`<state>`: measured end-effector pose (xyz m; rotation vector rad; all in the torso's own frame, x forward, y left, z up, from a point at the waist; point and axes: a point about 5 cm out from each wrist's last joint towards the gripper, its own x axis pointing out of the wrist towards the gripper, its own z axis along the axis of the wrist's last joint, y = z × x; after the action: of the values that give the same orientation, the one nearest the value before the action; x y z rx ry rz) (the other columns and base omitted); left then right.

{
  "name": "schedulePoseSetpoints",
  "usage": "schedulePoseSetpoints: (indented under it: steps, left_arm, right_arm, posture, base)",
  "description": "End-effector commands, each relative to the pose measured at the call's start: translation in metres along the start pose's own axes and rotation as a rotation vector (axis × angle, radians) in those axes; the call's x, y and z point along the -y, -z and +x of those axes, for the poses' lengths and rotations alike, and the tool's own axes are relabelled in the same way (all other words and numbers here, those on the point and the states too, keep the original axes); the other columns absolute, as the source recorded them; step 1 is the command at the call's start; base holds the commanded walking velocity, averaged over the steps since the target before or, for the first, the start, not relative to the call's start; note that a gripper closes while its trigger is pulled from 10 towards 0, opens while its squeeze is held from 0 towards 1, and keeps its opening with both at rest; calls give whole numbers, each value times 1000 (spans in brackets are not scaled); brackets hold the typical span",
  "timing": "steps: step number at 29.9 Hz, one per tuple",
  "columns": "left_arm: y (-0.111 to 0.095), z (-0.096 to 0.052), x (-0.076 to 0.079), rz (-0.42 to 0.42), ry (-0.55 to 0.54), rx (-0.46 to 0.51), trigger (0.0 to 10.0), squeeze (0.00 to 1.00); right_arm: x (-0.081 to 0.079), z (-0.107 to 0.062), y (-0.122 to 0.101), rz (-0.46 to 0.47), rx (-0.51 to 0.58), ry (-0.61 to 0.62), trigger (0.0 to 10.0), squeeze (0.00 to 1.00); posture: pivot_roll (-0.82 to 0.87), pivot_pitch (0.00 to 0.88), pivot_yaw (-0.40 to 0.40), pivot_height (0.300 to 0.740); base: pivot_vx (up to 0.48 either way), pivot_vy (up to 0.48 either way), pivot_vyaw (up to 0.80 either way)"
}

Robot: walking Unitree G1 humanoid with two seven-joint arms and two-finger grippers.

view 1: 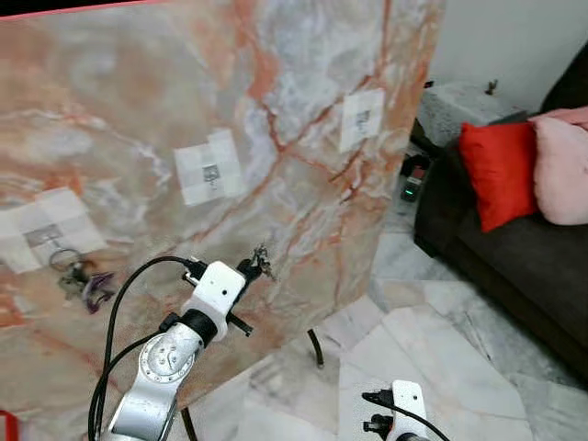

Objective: Hang keys on a hook

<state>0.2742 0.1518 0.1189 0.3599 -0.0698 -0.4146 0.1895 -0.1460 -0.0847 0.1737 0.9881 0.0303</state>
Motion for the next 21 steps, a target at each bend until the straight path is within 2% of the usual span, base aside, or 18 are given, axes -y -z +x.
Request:
schedulePoseSetpoints:
  steps: [1, 4, 14, 21]
  left_arm:
    - [-8, 2, 0, 2, -5, 34, 10000, 0]
    - [-8, 2, 0, -13, -6, 36, 10000, 0]
    - [-11, 0, 4, -17, 7, 51, 10000, 0]
    - [-13, 2, 7, -4, 19, 61, 10000, 0]
  right_arm:
    - [4, -1, -1, 7, 9, 15, 10000, 0]
    - [4, -1, -1, 8, 8, 15, 10000, 0]
    - [5, 0, -2, 7, 12, 16, 10000, 0]
    - [4, -1, -2, 8, 12, 16, 10000, 0]
  posture:
    - [98, 0, -56, 740]
    - [98, 0, -56, 740]
    - [99, 0, -58, 740]
    - [97, 0, -57, 740]
  base:
    - [0, 0, 0]
    - [0, 0, 0]
    - [0, 425, 0]
    - [0, 0, 0]
